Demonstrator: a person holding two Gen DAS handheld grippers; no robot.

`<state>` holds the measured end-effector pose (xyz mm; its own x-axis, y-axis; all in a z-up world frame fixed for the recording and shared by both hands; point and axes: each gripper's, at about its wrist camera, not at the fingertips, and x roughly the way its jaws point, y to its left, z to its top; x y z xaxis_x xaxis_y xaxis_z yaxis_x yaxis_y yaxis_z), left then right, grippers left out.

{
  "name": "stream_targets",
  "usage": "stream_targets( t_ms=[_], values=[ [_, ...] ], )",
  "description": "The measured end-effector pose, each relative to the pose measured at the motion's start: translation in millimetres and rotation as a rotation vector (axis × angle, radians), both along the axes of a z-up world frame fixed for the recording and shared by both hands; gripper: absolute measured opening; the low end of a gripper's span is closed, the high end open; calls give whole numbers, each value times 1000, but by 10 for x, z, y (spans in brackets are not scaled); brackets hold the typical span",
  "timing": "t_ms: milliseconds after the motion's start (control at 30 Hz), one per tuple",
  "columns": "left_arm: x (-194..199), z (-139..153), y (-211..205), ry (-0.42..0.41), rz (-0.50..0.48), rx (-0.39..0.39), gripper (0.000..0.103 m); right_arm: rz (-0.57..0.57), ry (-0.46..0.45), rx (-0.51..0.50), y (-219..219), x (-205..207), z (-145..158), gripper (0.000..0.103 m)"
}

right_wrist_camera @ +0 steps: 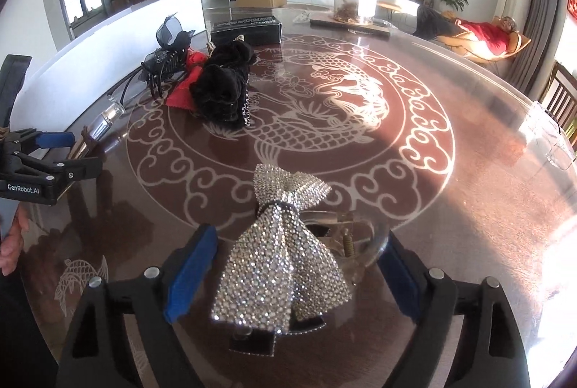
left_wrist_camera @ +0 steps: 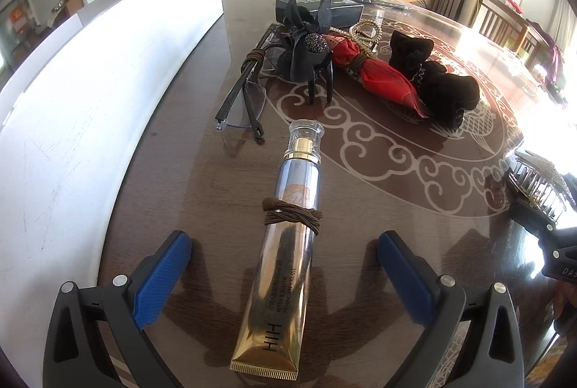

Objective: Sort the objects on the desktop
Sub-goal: 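Grasp the rhinestone bow with the right tool while the left tool holds the gold tube, then hold the rhinestone bow in the right tool while the left tool holds the gold tube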

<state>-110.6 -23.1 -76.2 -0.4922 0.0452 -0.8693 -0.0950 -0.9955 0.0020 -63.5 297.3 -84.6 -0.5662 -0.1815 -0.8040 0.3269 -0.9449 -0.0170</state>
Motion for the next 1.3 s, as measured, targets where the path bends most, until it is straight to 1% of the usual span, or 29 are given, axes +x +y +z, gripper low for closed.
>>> stream_targets(
  t_ms=[67,100,133,267,1300],
  values=[
    [0,-1,1,0,0,0,103,-29,-3,-14,31,-13,-4,90],
    [0,-2,0,0,0,0,103,-37,-4,-6,33,-20,-8,93],
    [-8,-3,3,0,1,1,103,-38,-9,-5,34,-19,-23,98],
    [-3,-5,2,0,0,0,103,-40,-21,-3,41,-26,-42,103],
    [-13,-34,34,0,11,-1,103,-40,-21,-4,41,-31,-49,103]
  ],
)
